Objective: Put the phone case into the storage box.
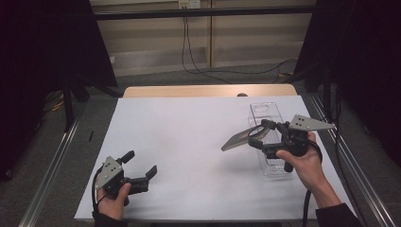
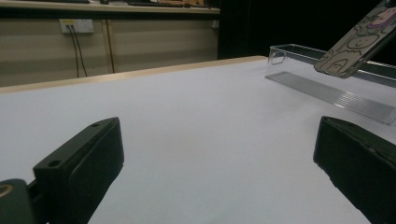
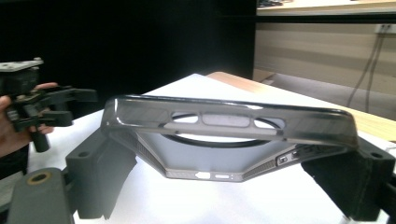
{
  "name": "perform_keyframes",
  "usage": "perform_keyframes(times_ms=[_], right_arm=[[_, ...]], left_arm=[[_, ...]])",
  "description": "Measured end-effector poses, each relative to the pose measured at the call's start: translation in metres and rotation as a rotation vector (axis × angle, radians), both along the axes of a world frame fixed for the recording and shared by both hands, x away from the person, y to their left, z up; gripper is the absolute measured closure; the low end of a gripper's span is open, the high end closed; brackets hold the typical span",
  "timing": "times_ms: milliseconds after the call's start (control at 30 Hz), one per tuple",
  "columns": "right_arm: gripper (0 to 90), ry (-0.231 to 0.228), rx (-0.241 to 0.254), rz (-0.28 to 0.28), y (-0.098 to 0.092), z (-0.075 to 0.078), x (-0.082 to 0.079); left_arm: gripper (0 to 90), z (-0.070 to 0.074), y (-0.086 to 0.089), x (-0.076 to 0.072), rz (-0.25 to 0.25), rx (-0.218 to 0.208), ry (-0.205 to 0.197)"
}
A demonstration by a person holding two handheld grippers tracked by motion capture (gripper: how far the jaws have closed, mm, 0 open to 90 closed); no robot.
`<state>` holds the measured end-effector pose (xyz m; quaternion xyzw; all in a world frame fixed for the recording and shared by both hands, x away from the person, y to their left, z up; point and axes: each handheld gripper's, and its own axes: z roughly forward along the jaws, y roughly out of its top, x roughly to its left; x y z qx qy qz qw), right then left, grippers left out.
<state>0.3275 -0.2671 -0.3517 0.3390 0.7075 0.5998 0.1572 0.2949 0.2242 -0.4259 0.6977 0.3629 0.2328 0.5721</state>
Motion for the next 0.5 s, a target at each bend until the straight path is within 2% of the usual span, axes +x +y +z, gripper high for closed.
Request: perform_keyframes(times_ms=[67, 133, 233, 267, 367, 500], right_arm=[[12.0, 0.002, -0.006, -0.016, -0.002, 0.002, 0.002], [12.0, 0.009, -0.005, -0.031, -0.004, 0.005, 0.003], [12.0, 0.006, -0.007, -0.053, -0.008, 0.009, 0.006], [12.0, 0.006, -0.008, -0.059, -0.009, 0.011, 0.006], [12.0, 0.005, -0.012, -0.083, -0.014, 0.016, 0.009], [12.0, 0.000, -0.014, -0.117, -0.022, 0.023, 0.012]], left_arm=[[1.7, -0.001, 0.002, -0.001, 0.019, 0.015, -0.008], [1.7, -0.002, 0.003, -0.002, 0.025, 0.001, -0.005], [1.4, -0.003, 0.004, -0.003, 0.030, 0.025, -0.010], [1.4, -0.003, 0.004, -0.004, 0.033, 0.011, -0.006], [1.7, -0.002, 0.005, -0.006, 0.037, 0.004, -0.015], [2.2, 0.002, 0.011, -0.010, 0.071, -0.004, -0.022]])
